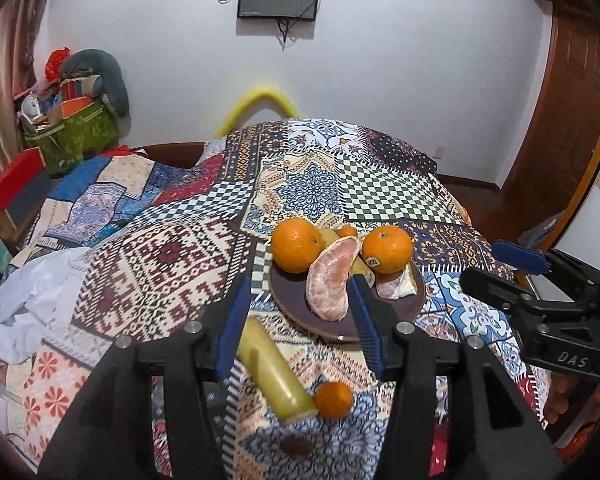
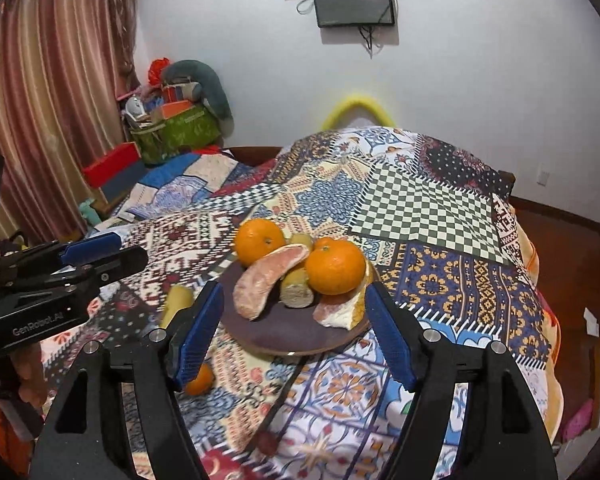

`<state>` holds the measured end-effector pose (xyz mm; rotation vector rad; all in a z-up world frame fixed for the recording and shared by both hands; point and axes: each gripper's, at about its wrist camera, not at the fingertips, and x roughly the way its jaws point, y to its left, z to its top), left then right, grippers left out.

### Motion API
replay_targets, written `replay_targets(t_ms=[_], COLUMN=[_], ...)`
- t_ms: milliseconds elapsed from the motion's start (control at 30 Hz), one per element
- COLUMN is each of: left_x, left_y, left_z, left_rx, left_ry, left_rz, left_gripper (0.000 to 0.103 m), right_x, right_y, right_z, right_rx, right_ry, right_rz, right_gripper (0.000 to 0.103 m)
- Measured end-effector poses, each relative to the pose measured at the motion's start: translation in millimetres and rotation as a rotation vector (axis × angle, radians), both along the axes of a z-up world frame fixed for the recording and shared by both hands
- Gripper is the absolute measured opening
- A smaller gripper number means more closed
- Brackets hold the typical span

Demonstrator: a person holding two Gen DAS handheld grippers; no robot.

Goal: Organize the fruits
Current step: 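Move the left tool to the yellow-green gourd while the right tool approaches the small tangerine, then grasp the gourd with the left tool while the right tool grasps the tangerine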

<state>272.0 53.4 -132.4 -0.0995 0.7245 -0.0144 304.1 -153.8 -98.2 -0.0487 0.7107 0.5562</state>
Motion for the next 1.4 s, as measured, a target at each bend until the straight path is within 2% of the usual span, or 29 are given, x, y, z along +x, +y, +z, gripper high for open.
replay_targets(t_ms=[333, 633, 867, 1133, 1200, 1400], left_x=[-38.2, -54.0, -64.4, -67.1, -65.4, -59.1], left_y=[8.2, 19.6, 31.3, 42.7, 43.5, 40.6], left_z=[-14.6, -49.5, -68.9, -85.6, -87.2, -86.8], left_rx=[0.02, -0.003, -0.003, -0.018, -0.02, -0.023], left_ry=[0.057, 0.145, 0.178, 0.21, 0.212, 0.209], left_rz=[0.026, 0.032, 0.053, 0.073, 0.075, 0.071], left_gripper=[0.054, 0.054, 0.054, 0.054, 0.054, 0.054], right_x=[-32.2, -45.0, -40.5, -31.2, -29.6, -30.9], right_y=[11.5, 40.3, 63.1, 76.3, 79.4, 83.4], right_z=[-8.4, -54.0, -78.0, -90.7, -93.2, -96.5], right_rx=[-0.008, -0.05, -0.067, -0.044, -0.05, -0.056], right_ry=[0.014, 0.124, 0.179, 0.244, 0.252, 0.26], right_rz=[0.039, 0.1, 0.116, 0.139, 0.145, 0.181], right_gripper=[0.07, 0.07, 0.07, 0.05, 0.039, 0.031])
